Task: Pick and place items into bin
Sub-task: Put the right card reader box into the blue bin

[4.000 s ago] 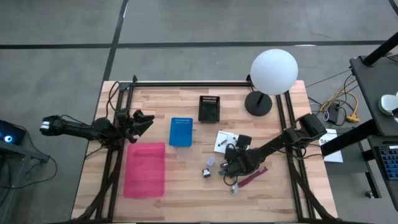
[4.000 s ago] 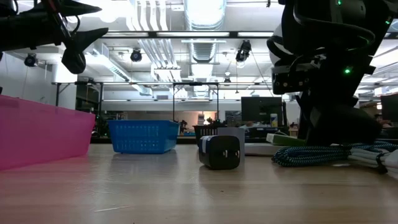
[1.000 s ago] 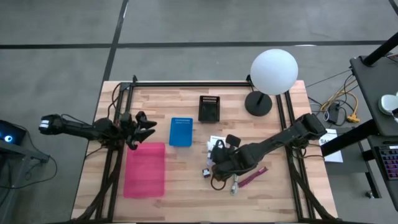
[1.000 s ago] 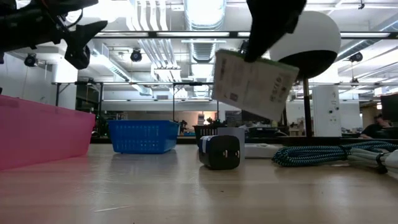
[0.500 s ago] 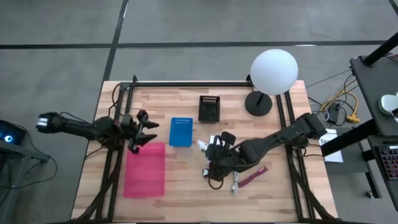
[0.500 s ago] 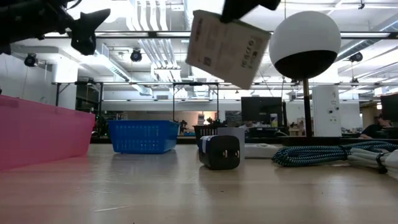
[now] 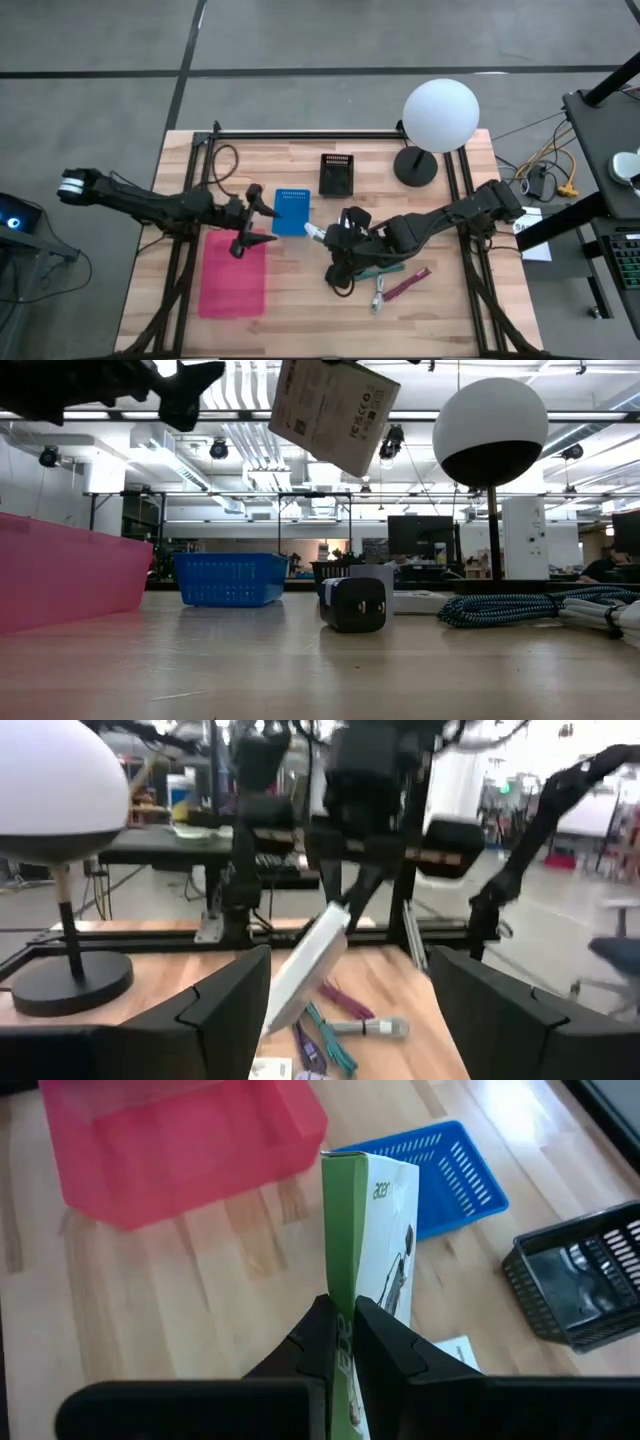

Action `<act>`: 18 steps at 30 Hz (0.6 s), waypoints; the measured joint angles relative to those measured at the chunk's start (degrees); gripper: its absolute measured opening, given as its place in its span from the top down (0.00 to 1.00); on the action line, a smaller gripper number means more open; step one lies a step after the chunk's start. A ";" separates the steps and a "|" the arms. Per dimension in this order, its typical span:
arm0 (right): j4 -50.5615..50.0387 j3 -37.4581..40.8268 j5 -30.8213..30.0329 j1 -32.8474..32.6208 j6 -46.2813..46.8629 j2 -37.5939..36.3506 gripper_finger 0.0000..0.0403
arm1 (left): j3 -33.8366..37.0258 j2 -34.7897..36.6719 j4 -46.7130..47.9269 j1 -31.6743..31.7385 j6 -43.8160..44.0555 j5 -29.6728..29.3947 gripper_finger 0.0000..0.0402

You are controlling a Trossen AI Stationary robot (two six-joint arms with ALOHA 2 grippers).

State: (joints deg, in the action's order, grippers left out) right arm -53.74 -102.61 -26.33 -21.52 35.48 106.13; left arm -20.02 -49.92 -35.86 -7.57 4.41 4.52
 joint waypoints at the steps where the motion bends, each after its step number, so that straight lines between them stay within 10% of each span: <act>1: 0.14 -0.12 0.00 0.00 -0.19 0.00 0.96 | -0.80 -1.57 0.38 0.00 -0.70 0.39 0.36; 18: 0.29 -0.29 2.90 0.09 0.10 0.00 0.96 | -11.66 -19.09 0.36 -0.02 -11.07 5.70 0.36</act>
State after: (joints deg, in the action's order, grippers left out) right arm -53.45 -102.89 -23.43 -21.43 35.57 106.13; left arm -31.69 -69.01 -35.51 -7.60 -6.66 10.22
